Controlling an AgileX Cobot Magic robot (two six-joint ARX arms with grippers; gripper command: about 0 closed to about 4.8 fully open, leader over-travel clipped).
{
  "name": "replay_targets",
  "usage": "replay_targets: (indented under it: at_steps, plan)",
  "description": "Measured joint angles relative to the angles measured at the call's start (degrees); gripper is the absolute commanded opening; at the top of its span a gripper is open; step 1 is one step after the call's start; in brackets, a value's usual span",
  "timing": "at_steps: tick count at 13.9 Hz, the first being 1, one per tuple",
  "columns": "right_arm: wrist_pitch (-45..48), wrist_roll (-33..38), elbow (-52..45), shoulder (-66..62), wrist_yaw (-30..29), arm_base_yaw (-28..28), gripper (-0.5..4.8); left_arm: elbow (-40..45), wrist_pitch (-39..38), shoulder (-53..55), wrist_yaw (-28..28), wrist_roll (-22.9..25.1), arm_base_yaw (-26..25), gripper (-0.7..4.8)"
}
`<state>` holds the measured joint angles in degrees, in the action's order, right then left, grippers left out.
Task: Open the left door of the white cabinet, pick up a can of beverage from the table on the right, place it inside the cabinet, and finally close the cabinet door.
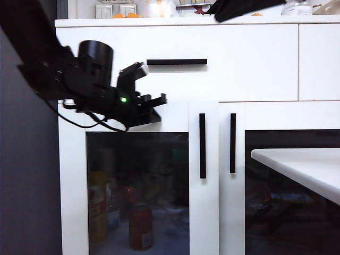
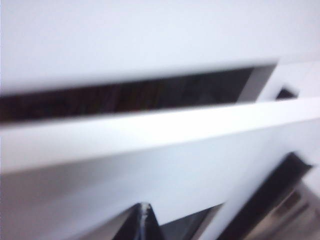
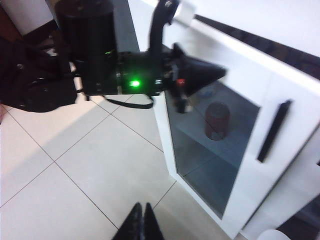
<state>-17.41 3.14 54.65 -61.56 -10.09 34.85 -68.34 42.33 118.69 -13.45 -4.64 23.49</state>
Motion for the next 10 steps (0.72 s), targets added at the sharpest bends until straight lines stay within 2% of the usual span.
replay_targets:
  at_steps: [4,10]
  plan:
    - [0.96,-0.26,0.02,-1.38,-0.09,-0.09,-0.07,-6.05,-1.27,5.31,-0.02,2.29,-0.09,-0.06]
    - [0.76,-0.48,0.02,-1.36,0.00,-0.98,-0.07,-13.27,-4.28,9.31,-1.18,2.91,-0.28,-0.06]
